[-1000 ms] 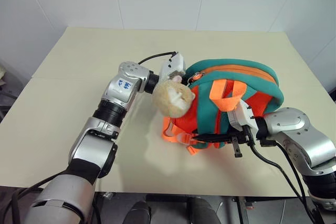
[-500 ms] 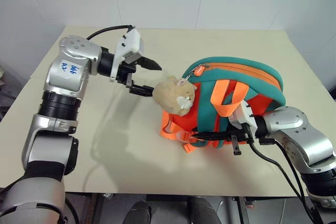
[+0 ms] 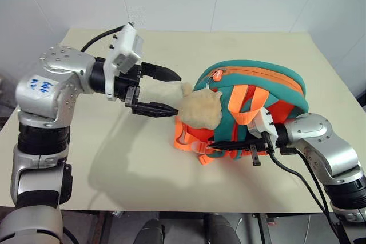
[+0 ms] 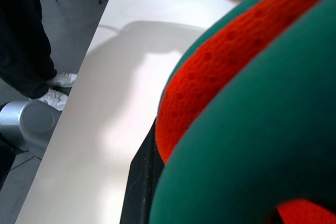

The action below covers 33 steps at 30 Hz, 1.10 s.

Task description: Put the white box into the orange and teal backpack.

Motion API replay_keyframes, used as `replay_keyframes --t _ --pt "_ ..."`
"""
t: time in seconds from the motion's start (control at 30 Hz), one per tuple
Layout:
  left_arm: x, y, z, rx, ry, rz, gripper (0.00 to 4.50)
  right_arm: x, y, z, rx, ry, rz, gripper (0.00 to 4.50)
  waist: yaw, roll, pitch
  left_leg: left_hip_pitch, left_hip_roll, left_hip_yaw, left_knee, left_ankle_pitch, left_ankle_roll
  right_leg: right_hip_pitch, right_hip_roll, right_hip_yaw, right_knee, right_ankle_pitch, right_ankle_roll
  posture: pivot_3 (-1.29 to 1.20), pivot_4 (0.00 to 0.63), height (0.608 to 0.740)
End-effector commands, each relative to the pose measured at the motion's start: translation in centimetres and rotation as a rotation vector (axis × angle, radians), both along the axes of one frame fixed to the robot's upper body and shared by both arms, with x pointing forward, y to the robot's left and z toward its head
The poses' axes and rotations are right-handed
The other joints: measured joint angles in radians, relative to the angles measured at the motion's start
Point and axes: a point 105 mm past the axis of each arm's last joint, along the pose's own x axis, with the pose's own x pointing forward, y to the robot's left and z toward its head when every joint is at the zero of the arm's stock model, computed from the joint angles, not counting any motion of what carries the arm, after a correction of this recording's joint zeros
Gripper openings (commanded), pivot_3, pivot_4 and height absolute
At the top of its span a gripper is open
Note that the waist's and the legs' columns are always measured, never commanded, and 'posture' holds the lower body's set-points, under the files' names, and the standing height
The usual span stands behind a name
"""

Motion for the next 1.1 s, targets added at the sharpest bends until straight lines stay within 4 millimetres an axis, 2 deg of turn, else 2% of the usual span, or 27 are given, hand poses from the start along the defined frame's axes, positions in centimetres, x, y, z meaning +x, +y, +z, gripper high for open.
replay_keyframes --t 0.03,0.23,0.53,0.67,0.83,0.93,1.1 --pt "-1.1 -0.2 0.1 -0.028 -0.002 0.013 4.49 0.0 0.2 0.5 0.001 -0.032 0.013 0.66 -0.003 0.000 0.000 0.001 0.000 0.000 0.000 0.000 0.000 0.001 0.000 0.000 0.000 0.000 0.000 0.00 0.150 0.740" --pt "-2.2 -0.9 -0.8 -0.024 0.043 0.016 4.49 0.0 0.2 0.4 -0.002 -0.033 0.016 0.66 -0.003 0.000 0.000 0.001 0.000 0.000 0.000 0.000 0.000 0.001 0.000 0.000 0.000 0.000 0.000 0.00 0.150 0.740" --pt "-1.0 -2.8 -3.0 -0.001 0.057 0.060 4.49 0.1 0.5 0.5 0.006 -0.036 0.019 0.66 -0.001 0.000 0.000 0.001 0.000 0.000 0.000 0.000 0.000 0.001 0.000 0.000 -0.001 0.000 0.000 0.00 0.150 0.740" --pt "0.2 -3.5 -3.6 0.043 0.036 0.118 4.49 0.2 0.5 0.6 0.009 -0.039 0.014 0.66 -0.003 0.000 0.000 0.001 0.000 0.000 0.000 0.000 0.000 0.001 0.000 0.000 -0.002 0.000 0.000 0.00 0.150 0.740" --pt "0.4 -4.5 -4.3 0.091 0.042 0.088 4.49 0.4 0.6 0.7 0.014 -0.041 0.005 0.66 -0.002 0.000 0.000 0.001 -0.001 0.000 0.000 0.000 0.000 0.001 0.000 0.000 -0.002 0.000 0.000 0.00 0.150 0.740" --pt "-0.1 -4.9 -4.1 0.080 0.062 0.058 3.94 0.5 0.5 0.7 0.015 -0.044 -0.002 0.66 -0.003 0.000 0.000 0.001 0.000 0.000 0.000 0.000 0.000 0.001 0.000 0.000 -0.002 0.000 0.000 0.00 0.150 0.740" --pt "-0.3 -4.8 -3.9 0.082 0.064 0.049 2.52 0.5 0.4 0.8 0.015 -0.046 -0.010 0.66 -0.003 0.000 0.000 0.001 0.000 0.000 -0.001 0.000 0.000 0.001 0.000 0.000 -0.002 0.000 0.000 0.00 0.150 0.740"
